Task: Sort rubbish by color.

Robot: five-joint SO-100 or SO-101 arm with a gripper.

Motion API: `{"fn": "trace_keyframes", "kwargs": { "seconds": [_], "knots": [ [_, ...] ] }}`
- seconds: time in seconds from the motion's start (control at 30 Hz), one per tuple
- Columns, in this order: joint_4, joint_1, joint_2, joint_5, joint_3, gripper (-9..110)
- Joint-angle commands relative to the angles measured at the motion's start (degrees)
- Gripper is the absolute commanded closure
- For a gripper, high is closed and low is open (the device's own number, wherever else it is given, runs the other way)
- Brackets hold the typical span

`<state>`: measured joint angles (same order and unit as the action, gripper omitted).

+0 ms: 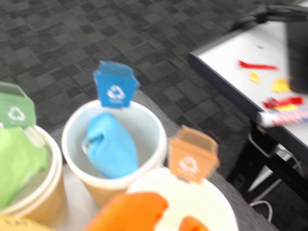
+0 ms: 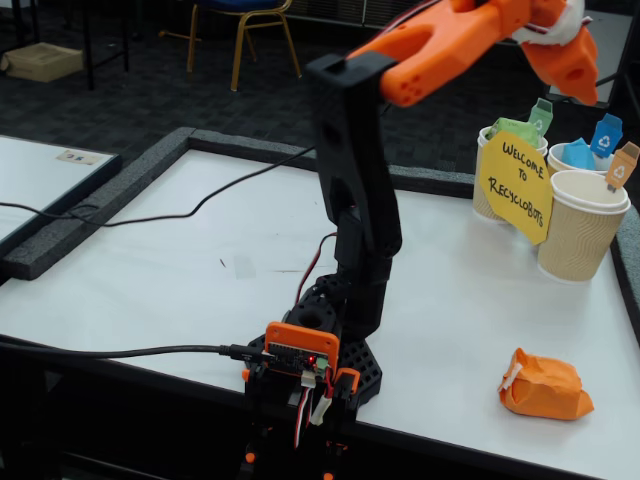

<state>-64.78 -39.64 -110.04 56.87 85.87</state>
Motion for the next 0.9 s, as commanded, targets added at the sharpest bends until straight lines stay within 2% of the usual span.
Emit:
{"fn": "trace_keyframes", "kwargs": {
  "seconds": [0.0,0.4,0.7,0.87],
  "knots": [
    [0.18,-3.69,-15.64,-0.88,5.1,101],
    [1.49,-11.95,-38.58,-0.88,32.17,101],
    [1.05,-15.38,-52.65,-0.88,44.47,101],
    [-0.53,-17.14,-55.02,-0.88,46.67,101]
  ]
}}
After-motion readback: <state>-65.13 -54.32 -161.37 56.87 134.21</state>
